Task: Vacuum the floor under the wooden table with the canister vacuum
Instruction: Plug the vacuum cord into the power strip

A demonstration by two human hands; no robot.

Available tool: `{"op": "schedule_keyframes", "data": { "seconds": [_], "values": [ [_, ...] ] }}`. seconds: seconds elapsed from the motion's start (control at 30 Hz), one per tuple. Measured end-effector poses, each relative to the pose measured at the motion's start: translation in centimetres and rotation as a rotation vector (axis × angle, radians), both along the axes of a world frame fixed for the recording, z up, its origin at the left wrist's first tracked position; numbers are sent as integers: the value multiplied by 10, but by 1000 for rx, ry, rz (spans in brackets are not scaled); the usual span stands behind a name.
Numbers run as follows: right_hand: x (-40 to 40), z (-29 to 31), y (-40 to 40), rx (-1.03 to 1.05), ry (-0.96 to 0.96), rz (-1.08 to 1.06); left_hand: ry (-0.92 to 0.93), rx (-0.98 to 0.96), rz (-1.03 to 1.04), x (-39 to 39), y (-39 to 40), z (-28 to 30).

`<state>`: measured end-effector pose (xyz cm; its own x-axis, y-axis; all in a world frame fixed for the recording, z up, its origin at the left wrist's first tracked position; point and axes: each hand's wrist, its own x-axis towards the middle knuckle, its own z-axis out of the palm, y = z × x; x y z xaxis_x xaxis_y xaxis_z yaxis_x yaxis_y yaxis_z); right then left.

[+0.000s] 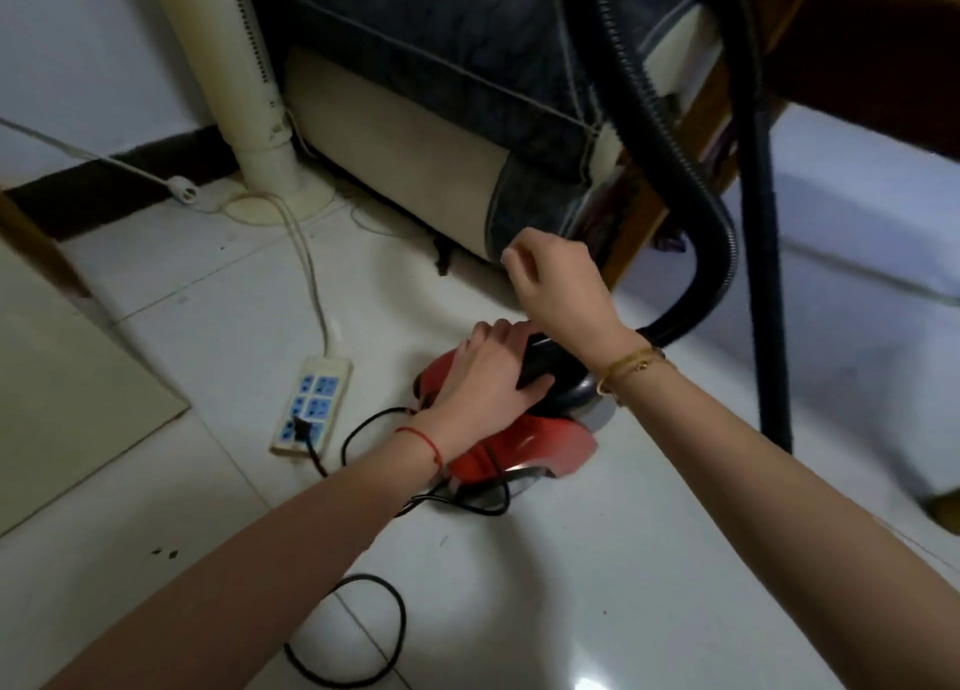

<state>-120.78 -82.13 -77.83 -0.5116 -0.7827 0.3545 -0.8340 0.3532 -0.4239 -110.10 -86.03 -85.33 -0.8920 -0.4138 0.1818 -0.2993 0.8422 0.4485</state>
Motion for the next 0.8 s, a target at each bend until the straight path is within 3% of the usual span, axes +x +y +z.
{"op": "schedule_keyframes", "data": {
  "seconds": [0.27,0.8],
  "values": [
    [-15,4,91,-141,-72,-60,-59,-182,51,-39,22,1],
    [-10,-4,102,-212,25,-179,-48,20,-173,-17,-6,-18]
  ]
}}
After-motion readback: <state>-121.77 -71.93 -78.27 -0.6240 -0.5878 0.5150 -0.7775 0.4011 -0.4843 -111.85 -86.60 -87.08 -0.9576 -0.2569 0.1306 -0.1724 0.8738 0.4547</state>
